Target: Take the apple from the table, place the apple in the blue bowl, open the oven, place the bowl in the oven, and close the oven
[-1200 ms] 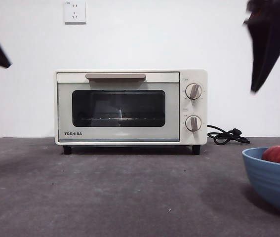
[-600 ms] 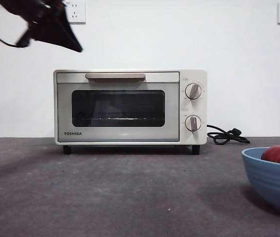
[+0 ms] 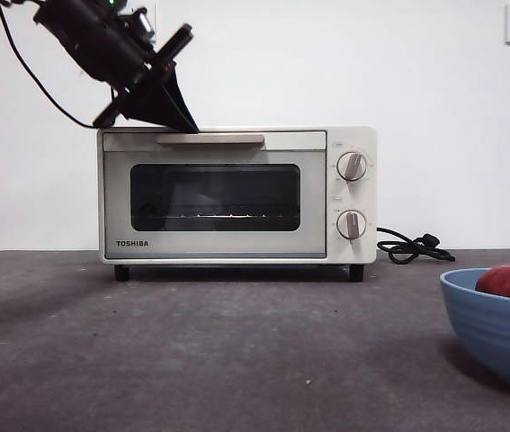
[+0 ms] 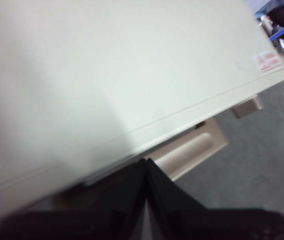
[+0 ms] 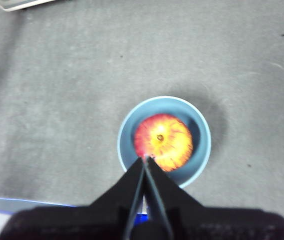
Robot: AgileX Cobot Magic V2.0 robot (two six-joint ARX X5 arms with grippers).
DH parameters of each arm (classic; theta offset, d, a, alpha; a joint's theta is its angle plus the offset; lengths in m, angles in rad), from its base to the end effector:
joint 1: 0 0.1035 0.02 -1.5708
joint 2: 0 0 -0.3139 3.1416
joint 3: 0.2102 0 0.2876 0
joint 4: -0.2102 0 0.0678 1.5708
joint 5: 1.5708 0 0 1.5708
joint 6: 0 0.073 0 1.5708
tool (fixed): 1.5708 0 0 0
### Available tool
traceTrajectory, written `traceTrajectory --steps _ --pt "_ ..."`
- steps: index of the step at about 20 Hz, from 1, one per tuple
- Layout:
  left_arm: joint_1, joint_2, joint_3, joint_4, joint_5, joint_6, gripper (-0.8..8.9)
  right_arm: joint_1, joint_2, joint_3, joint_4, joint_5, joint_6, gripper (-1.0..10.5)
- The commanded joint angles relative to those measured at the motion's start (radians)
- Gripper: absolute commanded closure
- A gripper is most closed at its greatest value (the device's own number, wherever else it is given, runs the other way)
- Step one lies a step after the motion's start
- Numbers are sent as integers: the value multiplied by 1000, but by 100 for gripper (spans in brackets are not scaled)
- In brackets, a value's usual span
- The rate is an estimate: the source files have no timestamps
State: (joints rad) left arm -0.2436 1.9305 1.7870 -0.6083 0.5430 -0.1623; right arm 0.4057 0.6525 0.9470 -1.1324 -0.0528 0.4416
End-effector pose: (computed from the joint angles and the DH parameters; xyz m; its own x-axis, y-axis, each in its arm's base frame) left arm 0.4884 -0.1603 0.3275 0.4823 -0.6523 -0.5847 0.4582 0.7567 -0.4663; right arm 0.1055 0.0495 0.3286 0.5930 0.3122 -0.7422 -0.0938 0.9423 0.3214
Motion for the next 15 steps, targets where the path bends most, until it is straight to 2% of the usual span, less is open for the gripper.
traceTrajectory --steps 1,5,8,10,15 --pt "-11 28 -3 -29 -20 6 819 1 -3 -2 2 17 12 958" --pt "-25 33 -3 -86 -66 27 819 1 -3 -2 10 24 12 958" --pt "-42 33 -3 -153 -94 79 819 1 -3 -2 11 58 12 958" --pt "-63 33 -3 -193 -153 122 819 1 -3 -2 11 62 11 958" --pt "-84 33 -13 -246 -187 124 819 1 -3 -2 11 63 7 958"
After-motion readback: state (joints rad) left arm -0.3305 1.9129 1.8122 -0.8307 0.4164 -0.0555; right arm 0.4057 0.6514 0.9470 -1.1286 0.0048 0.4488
